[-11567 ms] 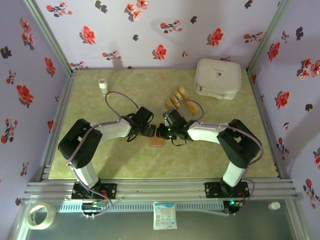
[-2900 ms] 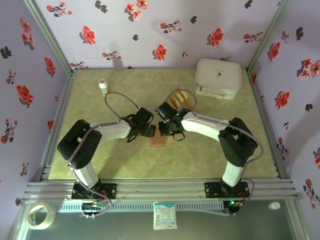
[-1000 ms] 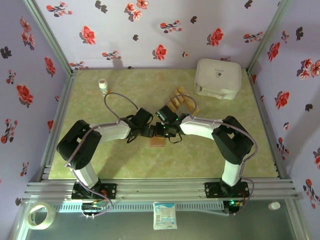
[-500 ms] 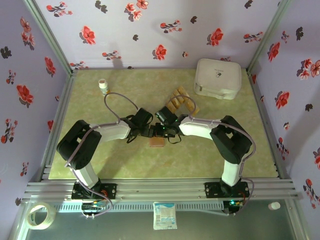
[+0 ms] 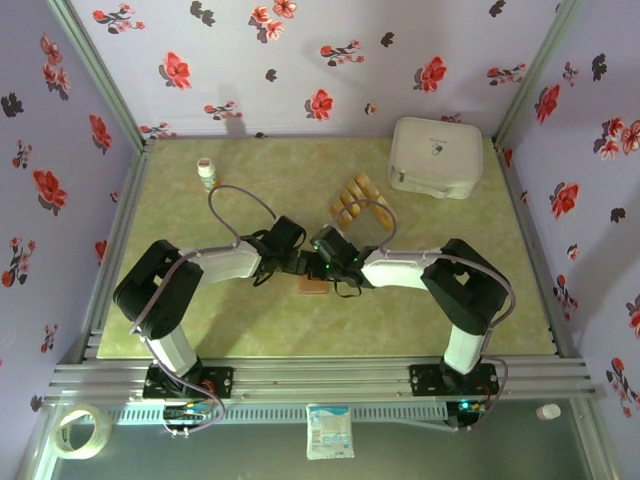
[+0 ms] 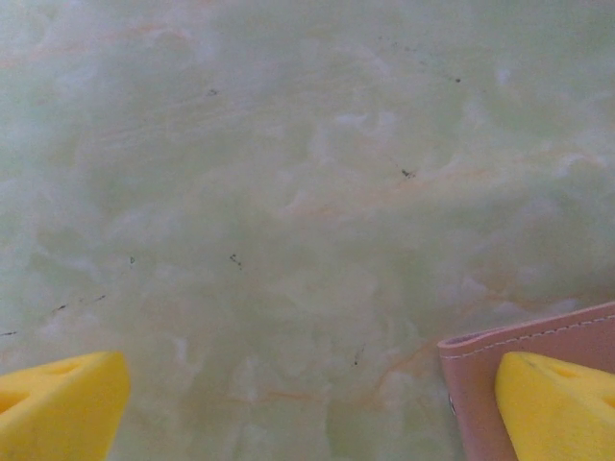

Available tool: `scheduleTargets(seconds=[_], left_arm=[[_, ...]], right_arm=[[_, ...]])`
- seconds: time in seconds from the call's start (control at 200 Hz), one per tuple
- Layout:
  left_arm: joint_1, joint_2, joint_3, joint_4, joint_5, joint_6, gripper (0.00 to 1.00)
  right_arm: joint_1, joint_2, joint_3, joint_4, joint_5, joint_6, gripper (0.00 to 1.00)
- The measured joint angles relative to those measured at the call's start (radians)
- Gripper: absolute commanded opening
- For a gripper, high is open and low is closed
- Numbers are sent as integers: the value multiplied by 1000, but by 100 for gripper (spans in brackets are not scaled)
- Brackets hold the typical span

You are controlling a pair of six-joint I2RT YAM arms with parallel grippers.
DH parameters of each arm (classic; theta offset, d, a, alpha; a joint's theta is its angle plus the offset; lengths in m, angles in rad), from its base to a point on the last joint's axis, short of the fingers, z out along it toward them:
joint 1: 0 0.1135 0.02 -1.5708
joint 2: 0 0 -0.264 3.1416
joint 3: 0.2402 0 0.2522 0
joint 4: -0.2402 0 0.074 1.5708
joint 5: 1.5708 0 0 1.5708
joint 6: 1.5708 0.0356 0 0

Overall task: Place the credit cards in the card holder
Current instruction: Close the button on the card holder.

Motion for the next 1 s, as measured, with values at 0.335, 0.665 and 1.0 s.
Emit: scheduleTargets(seconds=[0.335,0.665,1.0], left_arm=[[-6,0,0,0,5,-1,98],[-8,1,2,-4,14,-8,98],[27,1,34,-75,19,-8,99]], right_arm=[[102,-42,-195,312,180,1,0],[158,-41,-236,388,290,-28,14],[146,-94,-106,23,286,-121,65]])
